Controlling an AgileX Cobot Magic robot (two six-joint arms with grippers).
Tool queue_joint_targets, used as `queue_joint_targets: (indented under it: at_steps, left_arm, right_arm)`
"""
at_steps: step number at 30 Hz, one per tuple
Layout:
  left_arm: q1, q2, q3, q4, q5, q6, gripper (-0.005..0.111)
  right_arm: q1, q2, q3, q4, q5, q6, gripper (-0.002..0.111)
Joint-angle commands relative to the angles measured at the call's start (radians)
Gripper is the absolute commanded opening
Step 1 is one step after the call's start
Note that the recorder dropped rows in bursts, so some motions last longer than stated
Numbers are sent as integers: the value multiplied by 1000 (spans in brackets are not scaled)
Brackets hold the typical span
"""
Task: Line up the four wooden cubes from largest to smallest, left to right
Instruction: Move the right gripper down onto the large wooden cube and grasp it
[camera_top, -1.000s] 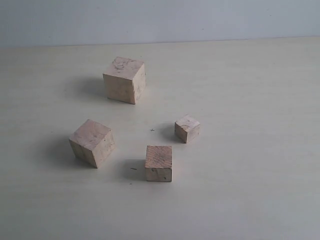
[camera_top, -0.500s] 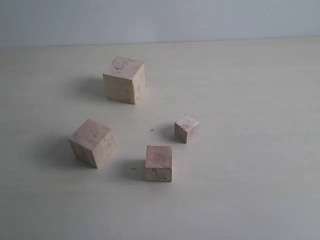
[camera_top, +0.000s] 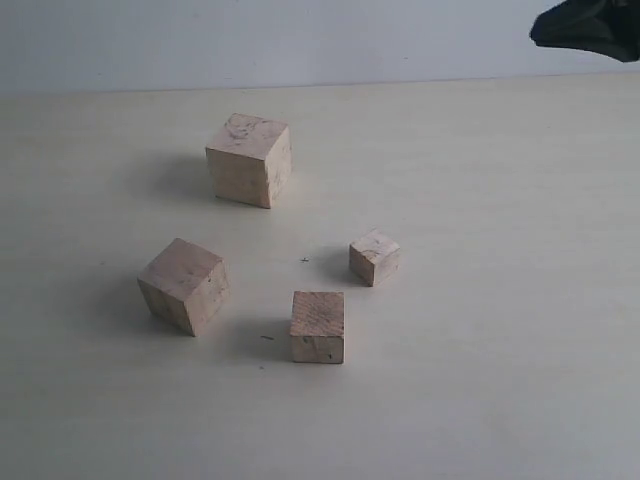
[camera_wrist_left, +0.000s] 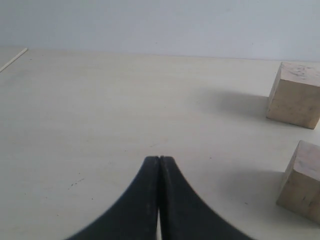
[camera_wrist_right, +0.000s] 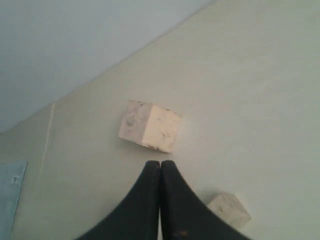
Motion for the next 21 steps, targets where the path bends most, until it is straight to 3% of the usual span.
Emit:
queue_joint_targets:
  at_steps: [1, 7, 12, 21]
  left_arm:
    - [-7, -5, 3, 0, -8, -9, 0]
    - [-7, -5, 3, 0, -8, -9, 0]
    - [-7, -5, 3, 0, -8, -9, 0]
    - [-7, -5, 3, 0, -8, -9, 0]
  right_arm:
    - [90, 89, -58, 214, 27, -444, 12]
    - [280, 246, -185, 124, -11, -740, 49]
    - [357, 354, -240, 122, -130, -929, 72]
    - [440, 549, -337, 126, -273, -1008, 92]
